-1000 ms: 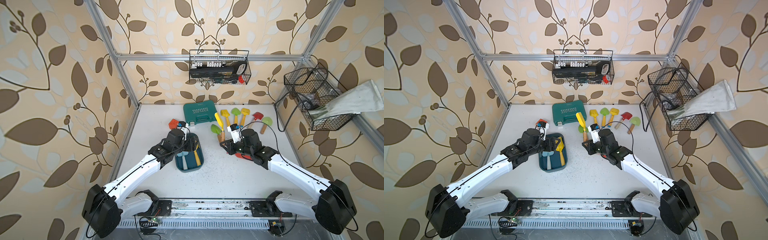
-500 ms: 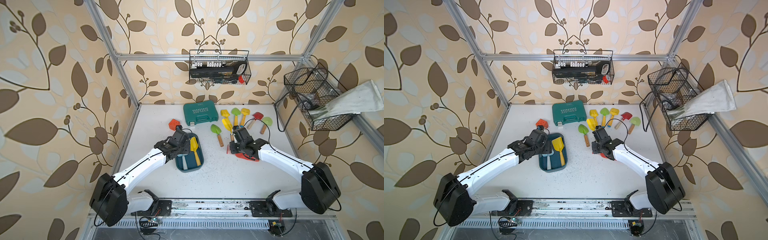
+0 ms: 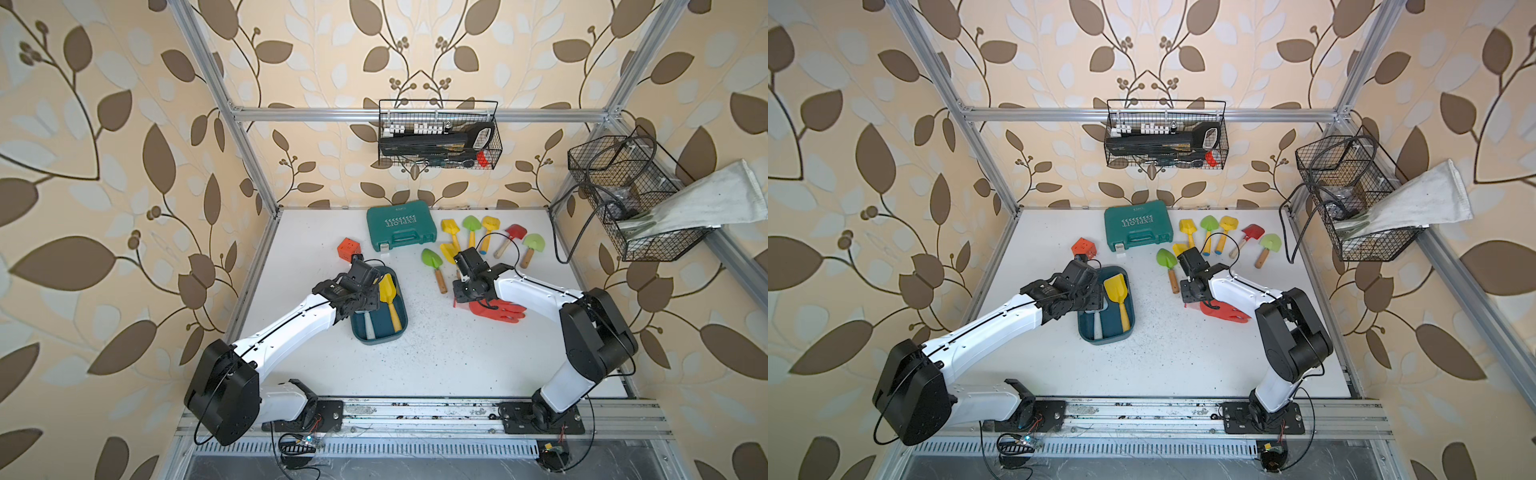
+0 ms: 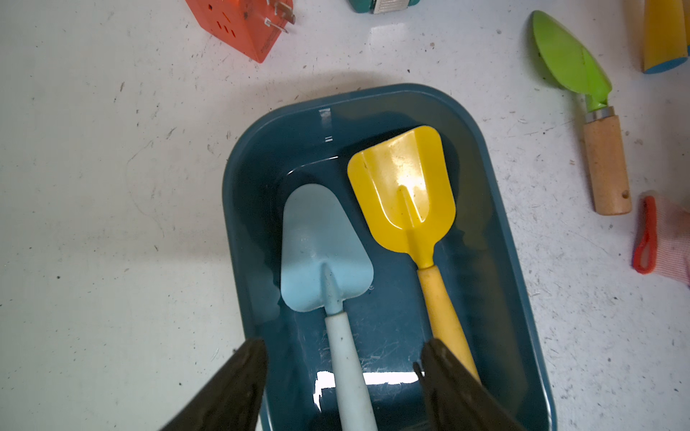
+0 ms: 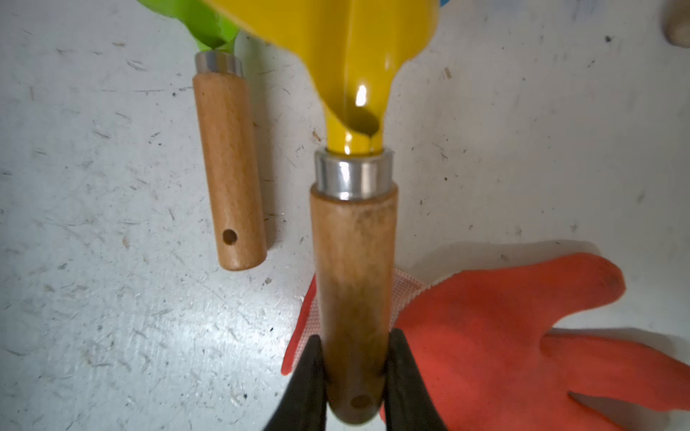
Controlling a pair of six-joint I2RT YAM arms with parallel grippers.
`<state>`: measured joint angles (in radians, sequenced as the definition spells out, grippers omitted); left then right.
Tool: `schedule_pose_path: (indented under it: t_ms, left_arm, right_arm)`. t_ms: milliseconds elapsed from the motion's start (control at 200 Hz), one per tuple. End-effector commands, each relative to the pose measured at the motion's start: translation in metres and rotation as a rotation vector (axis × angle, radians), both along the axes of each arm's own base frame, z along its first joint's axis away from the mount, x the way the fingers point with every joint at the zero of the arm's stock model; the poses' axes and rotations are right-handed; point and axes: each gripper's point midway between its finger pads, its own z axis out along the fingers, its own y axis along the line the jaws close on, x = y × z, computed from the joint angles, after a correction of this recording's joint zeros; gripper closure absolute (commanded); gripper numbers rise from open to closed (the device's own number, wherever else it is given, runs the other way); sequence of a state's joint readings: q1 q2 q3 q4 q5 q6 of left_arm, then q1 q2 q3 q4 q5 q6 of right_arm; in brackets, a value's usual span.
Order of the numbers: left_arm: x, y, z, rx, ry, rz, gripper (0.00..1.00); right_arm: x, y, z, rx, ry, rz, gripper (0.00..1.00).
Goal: Take the shovel out of the storage box
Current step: Place the shovel at the center of the board.
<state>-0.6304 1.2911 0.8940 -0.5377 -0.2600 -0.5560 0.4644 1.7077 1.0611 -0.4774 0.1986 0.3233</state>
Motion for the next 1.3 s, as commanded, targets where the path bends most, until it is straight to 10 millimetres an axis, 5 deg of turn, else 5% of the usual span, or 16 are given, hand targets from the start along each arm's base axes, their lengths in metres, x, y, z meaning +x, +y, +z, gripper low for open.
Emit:
schedule_pose_path:
  t_ms: [0, 1295]
  left_arm:
    - [0.004, -0.004, 0.013, -0.015, -0.023, 0.004, 0.30]
    - [0.002, -0.007, 0.013, -0.029, -0.015, -0.008, 0.30]
  right_arm:
    - [0.008, 0.000, -0.002, -0.012, 0.013, 0.001, 0.99]
    - [0.019, -0.006, -0.026, -0.037, 0.075, -0.027, 0.88]
